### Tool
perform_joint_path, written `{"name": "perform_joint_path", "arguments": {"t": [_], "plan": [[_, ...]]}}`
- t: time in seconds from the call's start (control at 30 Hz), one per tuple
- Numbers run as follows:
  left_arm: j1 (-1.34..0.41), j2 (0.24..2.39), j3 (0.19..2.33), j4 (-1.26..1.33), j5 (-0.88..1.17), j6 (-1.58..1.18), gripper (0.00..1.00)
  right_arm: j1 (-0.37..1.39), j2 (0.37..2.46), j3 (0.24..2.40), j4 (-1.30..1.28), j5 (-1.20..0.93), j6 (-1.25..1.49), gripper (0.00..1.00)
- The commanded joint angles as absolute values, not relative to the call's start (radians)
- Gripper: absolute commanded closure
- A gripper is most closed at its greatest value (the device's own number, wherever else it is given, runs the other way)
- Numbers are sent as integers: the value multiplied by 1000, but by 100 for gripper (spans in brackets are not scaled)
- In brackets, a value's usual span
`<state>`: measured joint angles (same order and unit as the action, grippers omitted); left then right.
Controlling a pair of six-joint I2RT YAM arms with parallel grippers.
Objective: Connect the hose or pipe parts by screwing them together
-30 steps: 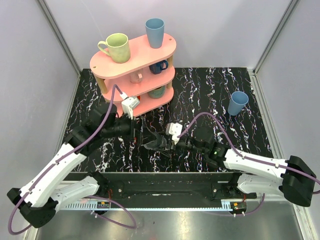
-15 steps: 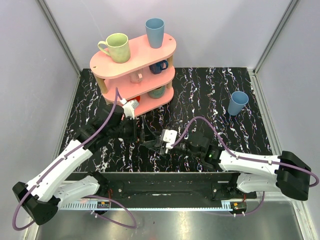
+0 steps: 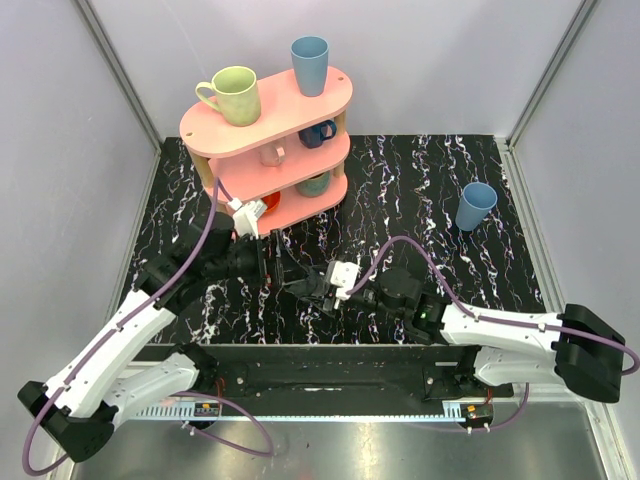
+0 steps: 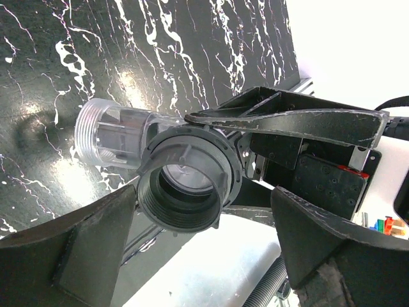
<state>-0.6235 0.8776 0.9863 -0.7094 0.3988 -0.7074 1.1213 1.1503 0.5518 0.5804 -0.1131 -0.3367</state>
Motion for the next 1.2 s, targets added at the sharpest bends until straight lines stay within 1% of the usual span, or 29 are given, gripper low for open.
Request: {"name": "perform_joint_path", "arguments": {"t": [0.0,0.13,0.3,0.4,0.53,0.6,0.63,0.67,0.73,0.77,0.8,0.9,0.93,1.07,1.17], "plan": [[-607,859,1015,-719,408,-704,12,1131,1106,548,663,-86,-328,100],[-597,861,1006,-720,426,-710,20,1129,1100,543,663,-86,-325,100],[-597,851,967,-692,440,-703,22,1129,1091,534,676,-84,-315,100],[-598,844,936,-649,491,-681,28,1129,1091,538,677,-100,-299,100],[-597,841,900,-594,592,-637,29,1129,1077,548,670,-130,-270,100],[-597,833,882,-565,638,-612,39,1129,1065,555,661,-135,-258,100],[-597,828,876,-548,647,-606,46,1129,1062,557,660,-137,-252,100],[-597,822,867,-529,661,-595,63,1129,1052,560,657,-138,-242,100],[-597,789,825,-425,721,-583,74,1131,1037,574,638,-140,-209,100],[-597,772,784,-378,741,-580,84,1129,1032,583,620,-144,-198,100],[-597,732,761,-282,771,-581,88,1129,1028,597,591,-172,-181,100],[-597,648,681,-117,813,-554,96,1129,1017,646,485,-250,-152,100],[-597,629,660,-97,810,-507,99,1129,1009,661,450,-268,-140,100],[-597,543,635,-75,833,-329,100,1127,974,687,376,-397,-114,100],[-597,519,646,-115,847,-203,100,1126,969,722,315,-461,-92,100]]}}
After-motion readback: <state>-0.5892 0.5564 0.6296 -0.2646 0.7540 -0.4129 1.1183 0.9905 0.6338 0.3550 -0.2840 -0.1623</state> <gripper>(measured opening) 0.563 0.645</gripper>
